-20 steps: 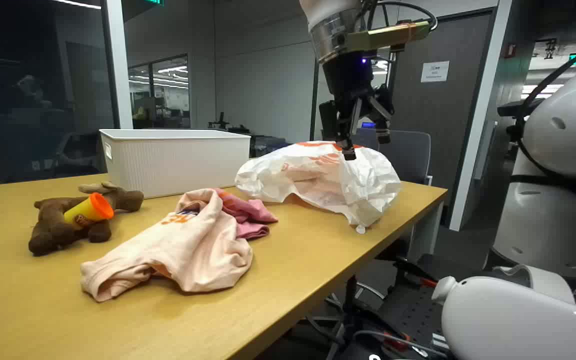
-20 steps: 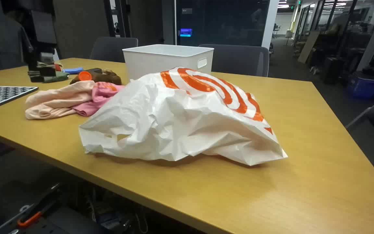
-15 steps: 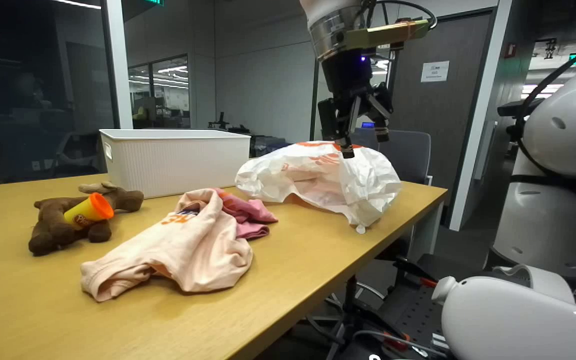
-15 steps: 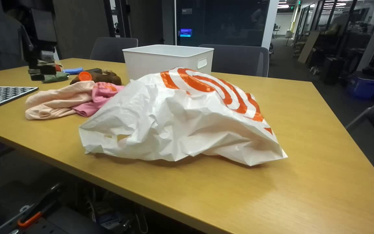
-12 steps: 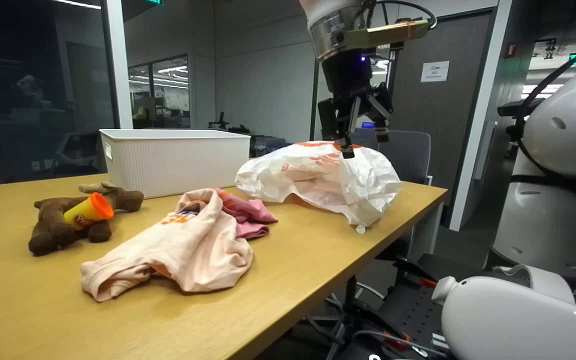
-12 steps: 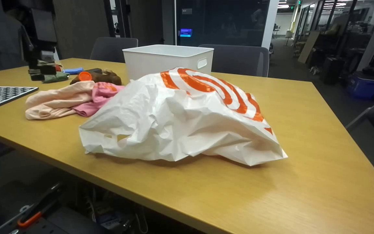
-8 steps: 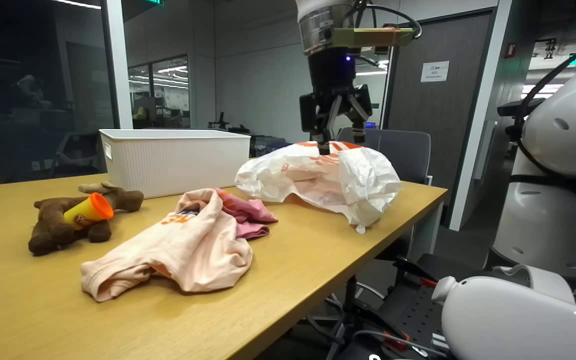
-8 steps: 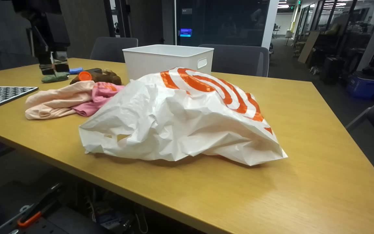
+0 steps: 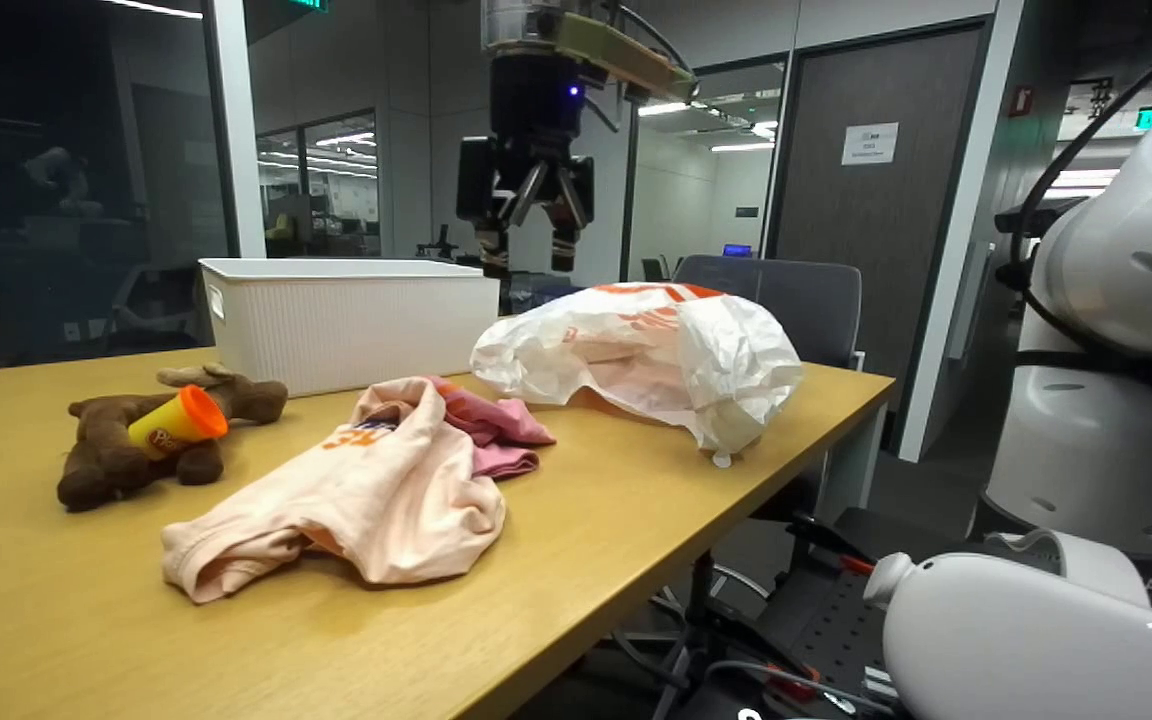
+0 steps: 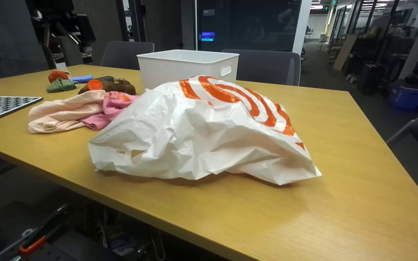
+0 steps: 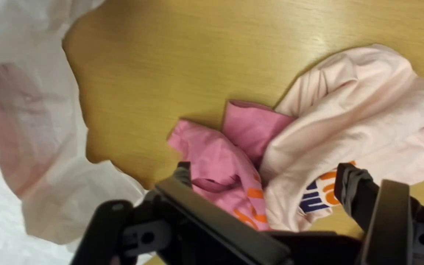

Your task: Put the two shirts in the white basket and then put the yellow container and toy moose in the plastic bag

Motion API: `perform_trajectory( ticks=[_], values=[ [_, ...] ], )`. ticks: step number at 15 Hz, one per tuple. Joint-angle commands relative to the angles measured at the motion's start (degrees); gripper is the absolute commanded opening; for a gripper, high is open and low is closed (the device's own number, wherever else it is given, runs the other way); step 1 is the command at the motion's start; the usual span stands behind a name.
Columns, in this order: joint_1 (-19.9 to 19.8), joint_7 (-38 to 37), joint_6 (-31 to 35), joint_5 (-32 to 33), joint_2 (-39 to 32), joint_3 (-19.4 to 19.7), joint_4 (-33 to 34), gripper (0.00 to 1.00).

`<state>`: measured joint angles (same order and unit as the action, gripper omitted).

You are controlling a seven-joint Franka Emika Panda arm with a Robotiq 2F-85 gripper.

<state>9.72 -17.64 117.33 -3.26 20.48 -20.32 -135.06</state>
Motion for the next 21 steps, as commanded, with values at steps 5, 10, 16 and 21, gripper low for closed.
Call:
perform_trajectory(
  ticks=[5, 10, 16, 21],
  values=[
    [3.7, 7.13, 2.96, 0.22, -11.35, 1.31, 7.47, 1.0],
    [3.83, 6.7, 5.75, 2.0, -14.95, 1.17, 8.98, 1.0],
    [3.48, 8.8, 18.01, 3.48, -22.12, 2.65, 7.99, 1.0],
    [2.95, 13.11, 19.7, 3.58, -30.66, 5.27, 9.47, 1.0]
  ],
)
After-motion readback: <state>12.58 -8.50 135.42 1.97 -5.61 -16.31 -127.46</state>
